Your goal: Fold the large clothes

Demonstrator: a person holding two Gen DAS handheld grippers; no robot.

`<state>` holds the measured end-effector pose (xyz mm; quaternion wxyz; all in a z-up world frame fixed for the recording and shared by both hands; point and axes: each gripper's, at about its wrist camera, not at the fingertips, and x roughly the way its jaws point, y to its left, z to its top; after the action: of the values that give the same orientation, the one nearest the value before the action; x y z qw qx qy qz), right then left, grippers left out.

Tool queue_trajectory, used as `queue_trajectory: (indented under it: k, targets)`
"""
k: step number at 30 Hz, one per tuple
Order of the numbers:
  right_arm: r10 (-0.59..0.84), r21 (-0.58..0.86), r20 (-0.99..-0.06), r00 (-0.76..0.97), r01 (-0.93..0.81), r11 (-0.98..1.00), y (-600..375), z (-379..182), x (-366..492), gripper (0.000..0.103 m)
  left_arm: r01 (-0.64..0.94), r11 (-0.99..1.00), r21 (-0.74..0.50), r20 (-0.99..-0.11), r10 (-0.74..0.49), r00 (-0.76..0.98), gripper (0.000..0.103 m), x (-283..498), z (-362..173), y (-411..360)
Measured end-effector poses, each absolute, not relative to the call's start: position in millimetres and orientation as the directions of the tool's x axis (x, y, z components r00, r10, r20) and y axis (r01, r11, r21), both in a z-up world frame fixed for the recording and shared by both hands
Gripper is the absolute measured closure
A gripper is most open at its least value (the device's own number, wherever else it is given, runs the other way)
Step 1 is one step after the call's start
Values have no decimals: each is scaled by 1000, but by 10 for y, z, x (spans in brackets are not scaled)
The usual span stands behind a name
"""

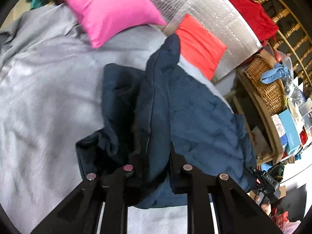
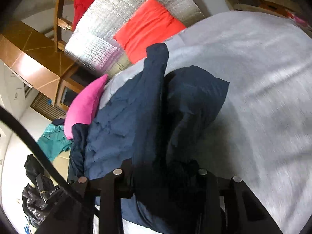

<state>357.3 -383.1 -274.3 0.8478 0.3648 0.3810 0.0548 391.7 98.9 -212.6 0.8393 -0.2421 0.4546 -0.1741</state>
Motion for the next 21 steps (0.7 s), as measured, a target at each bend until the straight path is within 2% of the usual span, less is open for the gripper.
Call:
queue_trajectory:
  k: [2,3,5,6,8,12,14,18,21]
  targets:
    - [356,639,-626,694,194,745,-3841,-2808,3562,62,10,829,-559,-690,-471,549,83,3933,-2239,1176]
    - [340,620,-636,692,197,760,-3839,-2837,3584,53,-19,819,-573,-689,-469,552,79,3970,-2312,1272]
    - [308,595,-663,682,230,770,-3856,-2917,3646,42,-78,813,-578,-708,-451,543,52,4079,-2439,1354]
    - [307,599,-670,676,247,762,-3872,-2951,3677,39,-110,811,-575,-719,-437,541,47,4097,-2477,1386]
    - [321,632,-660,679,270,727,-3926,-2962,3689,39,-130,804,-580,-724,-435,535,31,4123,-2486,1389]
    - [269,639,-637,723,299,708,-4097,-2895,3699,28,-125,802,-585,-701,-422,574,24,4227,-2429,1369]
    - [264,649,-636,725,318,691,-4161,-2957,3788,24,-155,796,-585,-707,-408,577,17,4309,-2468,1350]
    - [317,665,-657,684,328,670,-4150,-3147,4031,17,-204,770,-604,-741,-450,497,17,4546,-2725,1260]
    - [347,689,-628,696,292,663,-4170,-3167,4100,15,-210,745,-633,-725,-476,498,17,4620,-2770,1254]
